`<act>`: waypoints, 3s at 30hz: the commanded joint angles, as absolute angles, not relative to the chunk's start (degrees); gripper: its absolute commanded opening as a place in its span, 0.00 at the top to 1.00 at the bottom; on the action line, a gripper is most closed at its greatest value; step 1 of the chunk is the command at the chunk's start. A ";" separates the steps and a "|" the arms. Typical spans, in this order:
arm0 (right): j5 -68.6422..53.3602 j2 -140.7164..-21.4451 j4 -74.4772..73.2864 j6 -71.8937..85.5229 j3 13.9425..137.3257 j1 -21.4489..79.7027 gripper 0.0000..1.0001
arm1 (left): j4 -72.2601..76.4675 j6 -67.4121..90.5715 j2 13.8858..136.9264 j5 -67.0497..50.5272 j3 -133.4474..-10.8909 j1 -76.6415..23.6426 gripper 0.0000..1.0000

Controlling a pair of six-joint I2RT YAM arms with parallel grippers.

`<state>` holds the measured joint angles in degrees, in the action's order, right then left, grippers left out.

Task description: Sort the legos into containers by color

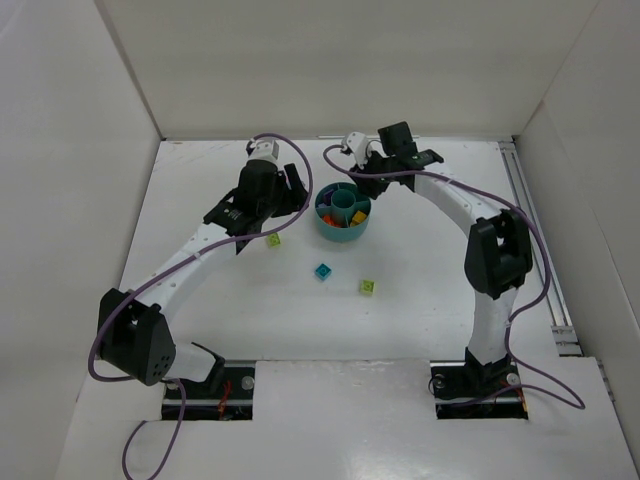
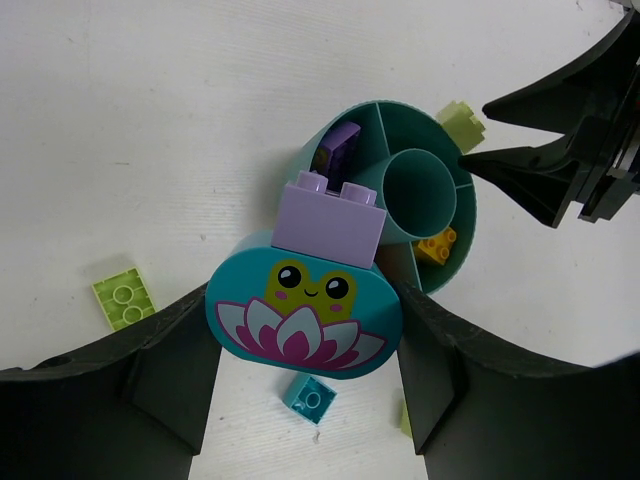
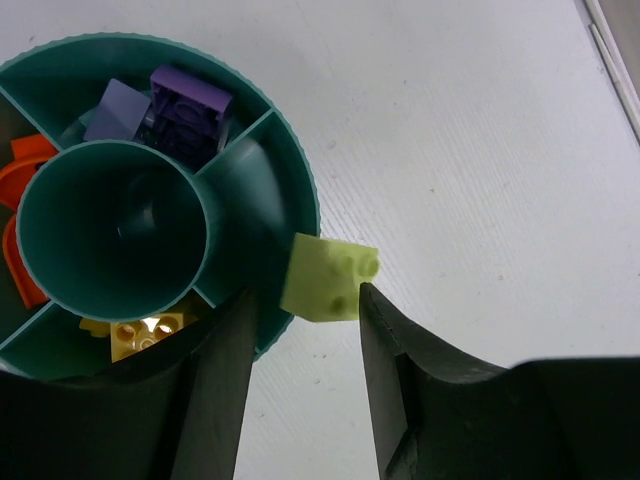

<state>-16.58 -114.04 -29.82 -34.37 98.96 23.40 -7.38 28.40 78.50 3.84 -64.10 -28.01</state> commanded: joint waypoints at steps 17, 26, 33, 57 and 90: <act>-17.84 -110.13 -25.84 -33.49 98.88 19.61 0.54 | -5.10 28.83 75.76 1.23 -62.40 -27.95 0.80; -10.20 -116.62 -24.61 -25.59 104.75 12.40 0.18 | -4.57 28.30 76.29 1.23 -62.93 -27.95 0.80; 2.97 -129.44 -21.44 -16.53 117.84 11.07 0.06 | -4.04 28.30 76.82 1.23 -63.98 -27.95 0.80; 6.59 -156.70 -12.83 1.05 145.28 6.68 0.00 | -5.79 29.88 80.76 2.81 -65.65 -27.95 0.80; -19.30 -120.26 -1.41 -17.57 100.23 7.29 0.93 | -3.87 32.08 74.72 2.29 -61.00 -27.95 0.81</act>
<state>-8.78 -129.86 -7.25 -11.49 105.93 6.50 -6.79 31.51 78.00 2.15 -62.11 -28.01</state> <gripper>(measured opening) 0.426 0.595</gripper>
